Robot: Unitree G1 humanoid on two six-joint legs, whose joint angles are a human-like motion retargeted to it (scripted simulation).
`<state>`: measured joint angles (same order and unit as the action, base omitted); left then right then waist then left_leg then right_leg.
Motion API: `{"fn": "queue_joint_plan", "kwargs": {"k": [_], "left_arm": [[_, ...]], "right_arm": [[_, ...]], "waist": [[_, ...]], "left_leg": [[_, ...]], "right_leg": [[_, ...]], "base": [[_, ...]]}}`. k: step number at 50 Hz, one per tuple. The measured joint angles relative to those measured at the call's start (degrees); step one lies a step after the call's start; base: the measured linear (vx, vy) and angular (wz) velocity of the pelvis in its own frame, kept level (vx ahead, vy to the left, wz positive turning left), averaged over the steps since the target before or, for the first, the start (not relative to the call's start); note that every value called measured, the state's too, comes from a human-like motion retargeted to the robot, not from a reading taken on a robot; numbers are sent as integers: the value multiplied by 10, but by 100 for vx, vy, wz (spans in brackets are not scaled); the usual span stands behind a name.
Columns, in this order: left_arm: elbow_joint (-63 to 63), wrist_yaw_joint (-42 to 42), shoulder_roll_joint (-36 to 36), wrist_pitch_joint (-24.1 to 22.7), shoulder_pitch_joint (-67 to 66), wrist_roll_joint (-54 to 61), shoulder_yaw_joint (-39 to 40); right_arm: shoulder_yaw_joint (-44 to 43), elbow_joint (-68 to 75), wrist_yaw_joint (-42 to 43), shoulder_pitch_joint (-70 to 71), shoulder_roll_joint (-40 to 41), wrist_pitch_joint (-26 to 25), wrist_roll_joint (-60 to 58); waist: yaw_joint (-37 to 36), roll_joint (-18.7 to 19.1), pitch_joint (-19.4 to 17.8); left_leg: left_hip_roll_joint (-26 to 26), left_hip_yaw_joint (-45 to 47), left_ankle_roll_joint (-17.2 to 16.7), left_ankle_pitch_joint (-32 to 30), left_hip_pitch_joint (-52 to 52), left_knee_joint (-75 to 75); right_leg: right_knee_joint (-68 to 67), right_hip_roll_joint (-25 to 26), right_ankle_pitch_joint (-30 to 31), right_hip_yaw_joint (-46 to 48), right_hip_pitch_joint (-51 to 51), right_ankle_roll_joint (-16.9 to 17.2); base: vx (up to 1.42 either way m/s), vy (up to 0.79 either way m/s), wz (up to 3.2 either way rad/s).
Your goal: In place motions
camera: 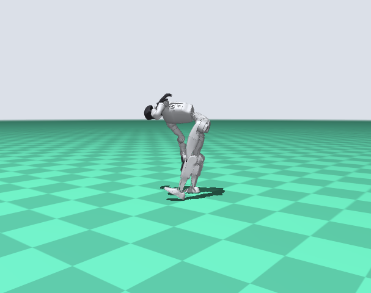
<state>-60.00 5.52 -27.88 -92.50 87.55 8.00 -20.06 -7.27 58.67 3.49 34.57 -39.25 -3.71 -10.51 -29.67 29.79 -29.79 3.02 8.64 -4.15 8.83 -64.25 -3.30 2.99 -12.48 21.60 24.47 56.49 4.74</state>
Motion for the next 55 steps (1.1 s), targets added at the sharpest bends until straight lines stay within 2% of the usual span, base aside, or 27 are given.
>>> {"fn": "queue_joint_plan", "kwargs": {"k": [7,12,21,28,35,40,45,51,55], "left_arm": [[0,-4,-6,0,25,-1,7],[0,-5,-14,0,50,2,20],[0,22,-64,0,110,32,7],[0,24,-129,0,171,31,-13],[0,13,-173,0,194,18,-15],[0,7,-191,0,180,14,8],[0,10,-204,0,161,19,27],[0,3,-234,0,147,13,35],[0,-6,-251,0,140,4,32]], "right_arm": [[7,51,-19,12,-19,21,-23],[11,93,-22,-11,-24,41,-54],[13,97,0,-156,67,128,-117],[10,109,19,-274,151,160,-157],[6,124,12,-345,225,178,-192],[21,136,0,-372,260,188,-219],[40,153,-9,-400,268,189,-239],[38,180,-17,-427,266,179,-255],[23,210,-28,-444,274,149,-262]], "waist": [[10,-4,0],[41,-35,0],[154,-149,0],[230,-253,4],[273,-351,58],[314,-397,113],[352,-407,175],[384,-393,233],[407,-381,266]], "left_leg": [[12,2,-8,5,4,11],[16,6,-13,14,28,29],[10,16,-23,63,165,90],[1,25,-42,117,330,129],[-8,28,-59,181,461,161],[-9,50,-60,218,546,166],[-7,78,-57,236,618,144],[-7,97,-54,244,675,112],[-5,106,-55,245,702,91]], "right_leg": [[-10,6,-5,5,-4,-6],[-18,6,-10,1,-28,-5],[-37,-12,-38,-13,-175,7],[-46,-31,-72,-19,-340,17],[-51,-38,-99,-43,-453,32],[-55,-29,-116,-65,-511,40],[-55,-13,-130,-87,-551,43],[-54,5,-144,-118,-580,37],[-52,17,-151,-136,-594,34]], "base": [[-2,-7,-4],[-3,-12,-10],[5,1,-6],[24,9,-12],[26,10,-57],[39,20,-99],[34,16,-76],[24,8,-40],[13,6,-24]]}}
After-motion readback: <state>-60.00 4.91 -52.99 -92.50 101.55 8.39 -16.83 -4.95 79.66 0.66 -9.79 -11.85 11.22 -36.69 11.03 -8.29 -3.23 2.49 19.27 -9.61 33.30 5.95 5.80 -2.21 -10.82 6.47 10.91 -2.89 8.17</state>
